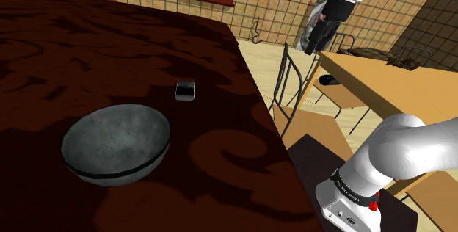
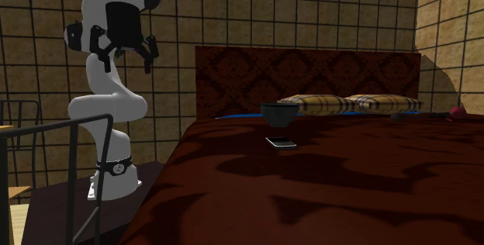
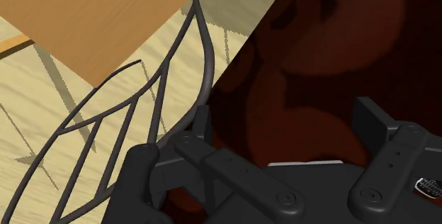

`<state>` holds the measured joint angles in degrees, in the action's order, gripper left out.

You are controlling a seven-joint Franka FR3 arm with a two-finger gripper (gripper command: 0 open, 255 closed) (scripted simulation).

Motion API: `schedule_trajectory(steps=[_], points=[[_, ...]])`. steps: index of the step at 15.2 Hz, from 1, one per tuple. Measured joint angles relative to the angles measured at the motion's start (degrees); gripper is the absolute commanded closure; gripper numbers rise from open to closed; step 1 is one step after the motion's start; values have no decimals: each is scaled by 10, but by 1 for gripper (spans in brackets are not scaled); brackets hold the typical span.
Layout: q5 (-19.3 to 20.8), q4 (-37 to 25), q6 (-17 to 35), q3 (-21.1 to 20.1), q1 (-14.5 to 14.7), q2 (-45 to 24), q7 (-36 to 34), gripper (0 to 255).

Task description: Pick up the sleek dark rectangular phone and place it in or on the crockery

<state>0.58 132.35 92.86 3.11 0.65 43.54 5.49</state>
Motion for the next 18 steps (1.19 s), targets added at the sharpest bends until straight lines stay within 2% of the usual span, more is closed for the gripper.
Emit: schedule_trajectory(steps=[2, 9, 14, 18], points=[[-3, 1, 3, -7, 1, -2, -9, 0], [-42, 2, 54, -94, 9, -57, -138, 0], [-59, -19, 100, -157, 11, -127, -237, 0], [-57, -58, 131, -207, 8, -201, -320, 0]])
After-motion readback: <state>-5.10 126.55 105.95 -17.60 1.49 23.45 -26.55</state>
